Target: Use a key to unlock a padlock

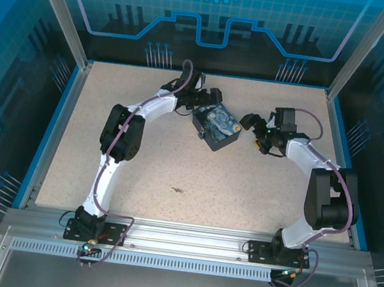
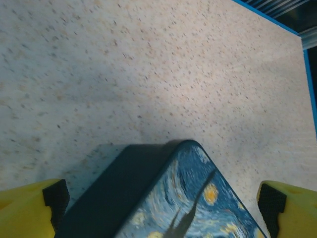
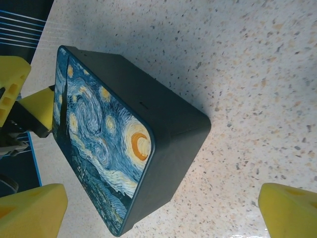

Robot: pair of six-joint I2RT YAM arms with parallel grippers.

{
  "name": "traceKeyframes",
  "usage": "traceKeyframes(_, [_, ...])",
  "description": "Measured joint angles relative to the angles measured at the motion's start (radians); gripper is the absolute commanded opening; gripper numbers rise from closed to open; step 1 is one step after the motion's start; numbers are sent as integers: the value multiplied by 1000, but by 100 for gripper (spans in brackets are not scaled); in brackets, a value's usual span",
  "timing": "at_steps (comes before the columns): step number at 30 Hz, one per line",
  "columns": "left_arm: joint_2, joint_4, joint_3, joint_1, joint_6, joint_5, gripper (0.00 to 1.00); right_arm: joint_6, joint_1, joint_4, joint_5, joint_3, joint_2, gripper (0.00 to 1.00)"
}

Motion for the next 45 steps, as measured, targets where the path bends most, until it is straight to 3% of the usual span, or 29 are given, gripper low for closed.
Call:
traceKeyframes(10, [-180,208,-397,-7,-85,101,99,13,35,16,-31,48,90,100])
traceKeyframes(18, [-360,335,-620,-49,-140,97,99,-3,60,-22,-20,116,132,100])
traceKeyframes(26, [-352,260,-544,-28,-133,8,99,-19,60,-52,4,156,157,100])
traceKeyframes(34, [-270,242,-430,-33,-135,9,99,-39,62,-85,4,201,219,99])
traceKeyframes(39, [-270,284,-488,-53,-146,17,99,-62,82,-109,3,237,224,99])
traceKeyframes(45, [-346,332,-674,-56,-169,15,99,-71,127,-126,3,268,227,99])
